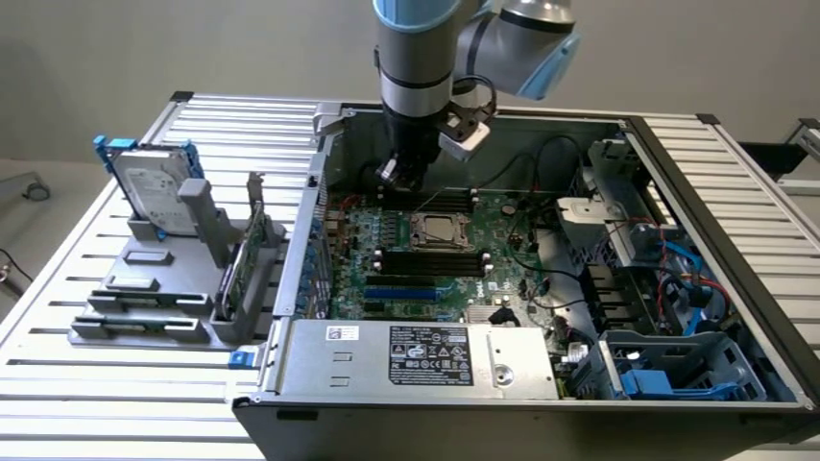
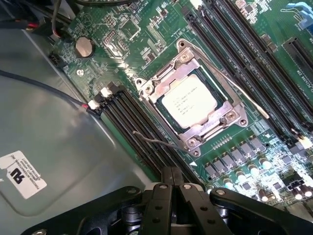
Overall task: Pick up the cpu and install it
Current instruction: 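Close the cpu cover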
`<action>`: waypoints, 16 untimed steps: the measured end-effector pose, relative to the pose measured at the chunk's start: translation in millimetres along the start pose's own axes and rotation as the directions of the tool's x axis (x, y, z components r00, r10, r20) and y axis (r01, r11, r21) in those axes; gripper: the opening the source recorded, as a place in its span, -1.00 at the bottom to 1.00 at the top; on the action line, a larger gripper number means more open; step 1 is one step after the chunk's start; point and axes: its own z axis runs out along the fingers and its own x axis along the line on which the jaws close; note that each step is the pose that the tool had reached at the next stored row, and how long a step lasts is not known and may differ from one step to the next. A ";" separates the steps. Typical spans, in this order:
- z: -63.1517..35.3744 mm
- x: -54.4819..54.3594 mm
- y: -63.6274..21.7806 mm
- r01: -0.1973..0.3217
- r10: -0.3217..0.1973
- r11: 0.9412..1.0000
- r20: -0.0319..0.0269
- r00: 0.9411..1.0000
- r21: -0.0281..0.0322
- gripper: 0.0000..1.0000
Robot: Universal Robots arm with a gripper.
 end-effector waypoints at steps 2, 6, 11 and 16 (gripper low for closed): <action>2.9 -0.2 0.2 -0.001 0.001 1.000 0.000 1.000 -0.002 -0.79; 7.0 -0.6 0.5 -0.006 0.006 1.000 0.000 1.000 -0.010 -0.79; 11.2 -1.0 0.6 -0.010 0.011 1.000 0.004 1.000 -0.026 -0.79; 16.5 -1.4 0.6 -0.014 0.015 0.999 0.008 1.000 -0.037 -0.79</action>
